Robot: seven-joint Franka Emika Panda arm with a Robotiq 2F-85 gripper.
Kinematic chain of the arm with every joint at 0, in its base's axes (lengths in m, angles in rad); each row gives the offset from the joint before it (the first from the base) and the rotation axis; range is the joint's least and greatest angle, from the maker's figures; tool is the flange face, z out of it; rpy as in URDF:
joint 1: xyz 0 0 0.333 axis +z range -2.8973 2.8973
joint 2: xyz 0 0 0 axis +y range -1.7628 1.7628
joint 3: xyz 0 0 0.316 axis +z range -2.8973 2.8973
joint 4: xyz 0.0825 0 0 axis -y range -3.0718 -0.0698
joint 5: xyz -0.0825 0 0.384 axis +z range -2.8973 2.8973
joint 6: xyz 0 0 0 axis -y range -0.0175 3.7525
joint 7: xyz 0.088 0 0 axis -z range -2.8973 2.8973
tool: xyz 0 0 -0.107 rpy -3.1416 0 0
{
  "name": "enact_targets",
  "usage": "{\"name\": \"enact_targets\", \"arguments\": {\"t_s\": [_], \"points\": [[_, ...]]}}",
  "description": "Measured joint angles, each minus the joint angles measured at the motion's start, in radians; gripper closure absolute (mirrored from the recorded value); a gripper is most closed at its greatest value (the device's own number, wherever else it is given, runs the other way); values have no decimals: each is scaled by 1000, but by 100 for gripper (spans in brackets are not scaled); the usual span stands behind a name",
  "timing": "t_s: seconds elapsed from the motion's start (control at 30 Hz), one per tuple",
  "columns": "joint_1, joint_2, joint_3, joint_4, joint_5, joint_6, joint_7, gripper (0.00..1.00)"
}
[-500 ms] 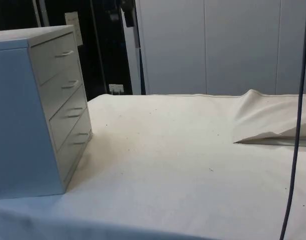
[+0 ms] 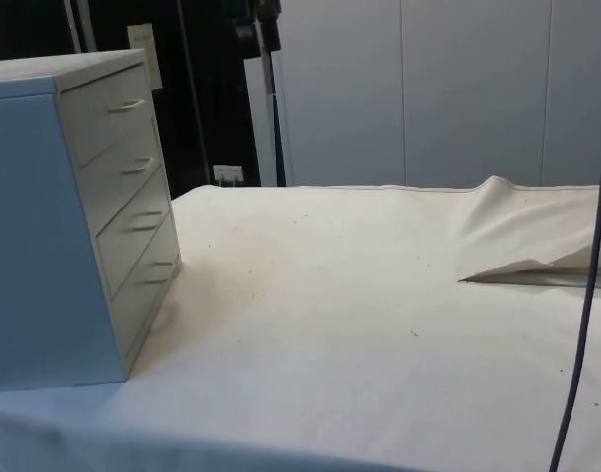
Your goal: Open the drawer, then close it.
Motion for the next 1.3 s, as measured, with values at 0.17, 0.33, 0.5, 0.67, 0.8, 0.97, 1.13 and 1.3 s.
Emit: {"name": "enact_targets", "arguments": {"t_s": [0.17,0.33,0.5,0.67,0.8,0.97,1.13,1.3], "points": [[1,-57,11,-60,-23,15,16,0],[1,-82,15,-86,-30,25,22,0],[1,-125,23,-131,-46,42,33,0],[1,-179,33,-185,-66,58,47,0],[1,-203,41,-207,-75,62,47,0],[1,-213,52,-219,-80,62,42,0],[1,-221,58,-227,-83,62,27,0],[1,-223,67,-229,-84,60,-1,0]]}}
